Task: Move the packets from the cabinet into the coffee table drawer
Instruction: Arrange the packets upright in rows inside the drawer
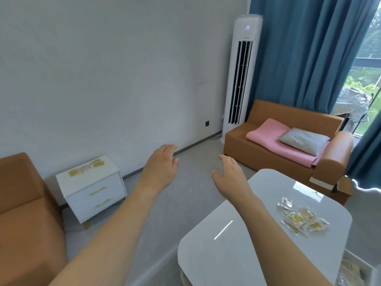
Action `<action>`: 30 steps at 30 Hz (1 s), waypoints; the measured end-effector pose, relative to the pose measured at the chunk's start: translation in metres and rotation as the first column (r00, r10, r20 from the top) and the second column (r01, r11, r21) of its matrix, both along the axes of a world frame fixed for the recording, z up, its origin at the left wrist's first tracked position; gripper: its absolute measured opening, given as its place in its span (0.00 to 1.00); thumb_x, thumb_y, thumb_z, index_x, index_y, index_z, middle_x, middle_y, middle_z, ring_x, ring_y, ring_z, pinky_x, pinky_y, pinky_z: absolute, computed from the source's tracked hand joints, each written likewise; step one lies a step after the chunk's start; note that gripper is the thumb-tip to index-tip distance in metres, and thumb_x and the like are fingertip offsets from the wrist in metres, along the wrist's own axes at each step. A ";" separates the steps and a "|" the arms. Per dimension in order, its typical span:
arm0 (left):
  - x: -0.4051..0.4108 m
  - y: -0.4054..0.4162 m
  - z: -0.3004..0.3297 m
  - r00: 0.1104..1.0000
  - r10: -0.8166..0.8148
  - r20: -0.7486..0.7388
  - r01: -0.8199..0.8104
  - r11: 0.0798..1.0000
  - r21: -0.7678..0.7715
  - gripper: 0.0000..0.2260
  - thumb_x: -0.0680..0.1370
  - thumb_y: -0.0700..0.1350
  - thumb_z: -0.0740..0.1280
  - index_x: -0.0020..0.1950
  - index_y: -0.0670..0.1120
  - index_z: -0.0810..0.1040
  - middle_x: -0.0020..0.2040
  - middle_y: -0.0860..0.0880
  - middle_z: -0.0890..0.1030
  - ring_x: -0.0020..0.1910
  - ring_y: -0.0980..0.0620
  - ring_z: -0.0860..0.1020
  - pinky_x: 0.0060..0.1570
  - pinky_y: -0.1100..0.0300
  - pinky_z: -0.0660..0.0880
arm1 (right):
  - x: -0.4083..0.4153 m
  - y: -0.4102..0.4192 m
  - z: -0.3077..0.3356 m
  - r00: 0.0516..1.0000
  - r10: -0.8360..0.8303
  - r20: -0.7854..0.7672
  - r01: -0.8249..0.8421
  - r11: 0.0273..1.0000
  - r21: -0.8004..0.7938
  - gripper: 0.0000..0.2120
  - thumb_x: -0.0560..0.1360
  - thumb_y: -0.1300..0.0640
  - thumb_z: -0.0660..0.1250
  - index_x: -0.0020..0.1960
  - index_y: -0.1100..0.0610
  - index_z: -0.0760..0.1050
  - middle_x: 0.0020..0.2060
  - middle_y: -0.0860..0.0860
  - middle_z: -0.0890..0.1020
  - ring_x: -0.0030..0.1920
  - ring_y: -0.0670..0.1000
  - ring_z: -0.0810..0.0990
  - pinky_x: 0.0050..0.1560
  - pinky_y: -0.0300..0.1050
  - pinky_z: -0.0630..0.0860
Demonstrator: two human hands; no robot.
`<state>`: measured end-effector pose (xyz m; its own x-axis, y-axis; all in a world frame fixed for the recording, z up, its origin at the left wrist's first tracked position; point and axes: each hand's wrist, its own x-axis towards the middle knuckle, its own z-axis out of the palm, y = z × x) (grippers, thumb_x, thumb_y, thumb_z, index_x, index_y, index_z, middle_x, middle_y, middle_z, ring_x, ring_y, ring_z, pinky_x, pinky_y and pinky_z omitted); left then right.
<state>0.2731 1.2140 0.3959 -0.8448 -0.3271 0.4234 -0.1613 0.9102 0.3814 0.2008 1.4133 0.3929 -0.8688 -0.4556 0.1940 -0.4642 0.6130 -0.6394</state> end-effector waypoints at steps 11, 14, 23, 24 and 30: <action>-0.048 -0.155 -0.017 0.999 -0.021 0.036 0.021 1.000 -0.014 0.19 0.83 0.44 0.60 0.74 0.42 0.68 0.72 0.45 0.71 0.70 0.46 0.68 0.68 0.55 0.64 | -0.045 -0.165 -0.013 1.000 0.013 0.000 -0.013 1.000 -0.008 0.27 0.78 0.58 0.59 0.76 0.58 0.58 0.74 0.52 0.63 0.74 0.53 0.60 0.73 0.48 0.58; -0.067 -0.211 -0.009 0.999 0.006 0.044 -0.004 1.000 -0.029 0.19 0.83 0.44 0.60 0.74 0.42 0.67 0.73 0.45 0.70 0.70 0.46 0.68 0.69 0.55 0.64 | -0.071 -0.221 -0.009 0.999 0.032 -0.007 -0.032 0.999 -0.035 0.27 0.78 0.58 0.59 0.76 0.58 0.58 0.74 0.53 0.63 0.74 0.52 0.60 0.72 0.47 0.57; -0.092 -0.400 0.008 0.992 0.117 0.046 -0.116 0.993 -0.010 0.19 0.83 0.45 0.59 0.74 0.43 0.66 0.73 0.46 0.69 0.71 0.46 0.67 0.68 0.54 0.64 | -0.115 -0.412 0.012 0.990 0.136 -0.043 -0.138 0.989 -0.051 0.26 0.80 0.58 0.59 0.76 0.60 0.59 0.74 0.54 0.64 0.73 0.52 0.62 0.71 0.43 0.58; -0.094 -0.422 0.007 0.992 0.120 0.047 -0.120 0.993 -0.003 0.19 0.83 0.45 0.59 0.75 0.43 0.66 0.73 0.46 0.69 0.71 0.46 0.67 0.68 0.54 0.64 | -0.118 -0.435 0.011 0.989 0.138 -0.045 -0.140 0.989 -0.049 0.26 0.80 0.58 0.59 0.76 0.59 0.59 0.74 0.54 0.65 0.72 0.52 0.64 0.70 0.44 0.59; -0.094 -0.569 -0.004 0.993 0.111 0.044 -0.111 0.994 0.000 0.20 0.83 0.45 0.59 0.75 0.44 0.66 0.73 0.47 0.69 0.71 0.46 0.67 0.68 0.54 0.65 | -0.121 -0.590 -0.001 0.987 0.157 -0.028 -0.159 0.986 -0.060 0.26 0.80 0.59 0.59 0.76 0.59 0.59 0.74 0.53 0.64 0.74 0.51 0.61 0.71 0.43 0.58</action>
